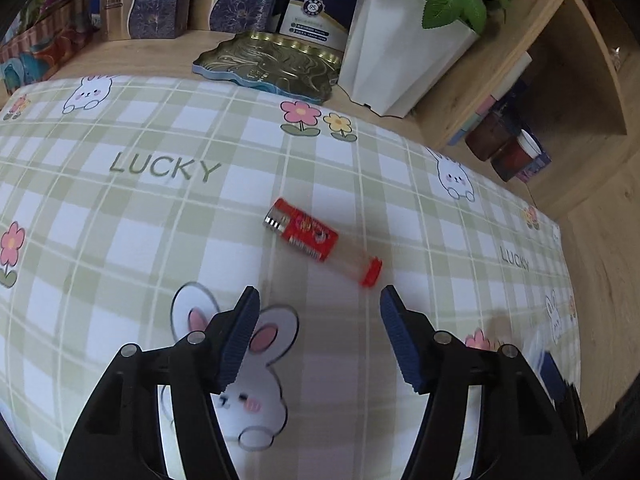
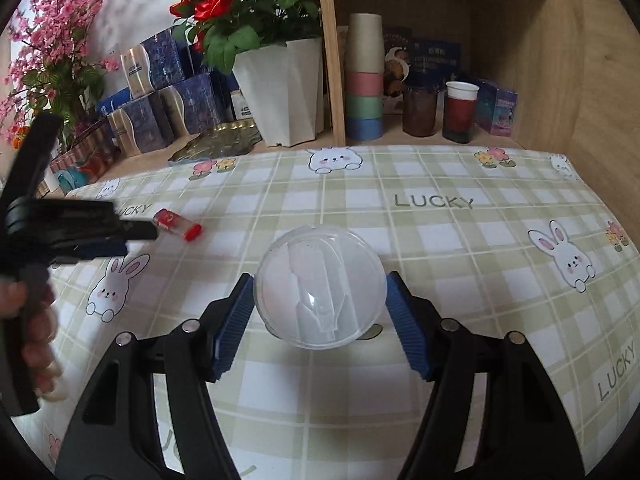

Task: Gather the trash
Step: 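Grasp the red lighter with the left gripper while the right holds the lid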

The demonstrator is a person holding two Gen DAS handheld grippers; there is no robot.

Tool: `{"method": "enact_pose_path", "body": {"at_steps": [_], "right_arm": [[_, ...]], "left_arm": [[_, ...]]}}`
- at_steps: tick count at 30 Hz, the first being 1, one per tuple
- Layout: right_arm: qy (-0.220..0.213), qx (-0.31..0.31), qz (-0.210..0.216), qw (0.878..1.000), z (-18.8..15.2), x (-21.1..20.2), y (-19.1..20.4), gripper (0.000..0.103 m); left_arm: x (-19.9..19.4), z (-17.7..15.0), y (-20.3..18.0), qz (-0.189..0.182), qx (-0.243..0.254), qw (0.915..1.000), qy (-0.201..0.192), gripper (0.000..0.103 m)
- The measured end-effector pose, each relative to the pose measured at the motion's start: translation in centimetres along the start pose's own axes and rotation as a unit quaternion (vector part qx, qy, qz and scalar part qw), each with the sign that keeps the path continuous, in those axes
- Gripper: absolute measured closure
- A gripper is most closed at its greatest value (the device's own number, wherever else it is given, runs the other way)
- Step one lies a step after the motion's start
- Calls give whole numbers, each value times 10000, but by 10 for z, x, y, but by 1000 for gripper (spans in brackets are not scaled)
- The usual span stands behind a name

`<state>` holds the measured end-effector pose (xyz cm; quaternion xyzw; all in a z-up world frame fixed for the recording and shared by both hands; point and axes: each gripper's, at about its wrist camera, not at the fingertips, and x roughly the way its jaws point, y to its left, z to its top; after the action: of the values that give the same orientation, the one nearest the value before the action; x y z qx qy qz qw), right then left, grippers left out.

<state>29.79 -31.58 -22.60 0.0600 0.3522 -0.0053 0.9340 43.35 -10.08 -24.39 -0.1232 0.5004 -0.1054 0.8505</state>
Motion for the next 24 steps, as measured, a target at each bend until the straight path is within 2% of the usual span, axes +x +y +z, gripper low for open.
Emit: {"method": "enact_pose_path", "body": {"at_steps": [8,12,15,17,19,24], "right_arm": [[50,253,257,9993,0,2,-9,36],[26,274,340,9990,1,1,-10,36],[-3,285,357,9990,1,0,-11,36],[-9,362,375,9986,0,0,-14,36],[-15,449,403,9982,0,0,-17,36],[-20,505,437,9978,0,0,-19,36]], "left_arm": [[27,24,-10,374,-154,9992,-60,44],[37,29,-23,690,115,9975,-127,44],[41,27,-34,696,428,9965,-162,44],[42,22,-42,646,742,9950,-172,50],[43,15,-52,819,1187,9894,-187,75],[38,-2,-57,804,1531,9846,-270,75]]}}
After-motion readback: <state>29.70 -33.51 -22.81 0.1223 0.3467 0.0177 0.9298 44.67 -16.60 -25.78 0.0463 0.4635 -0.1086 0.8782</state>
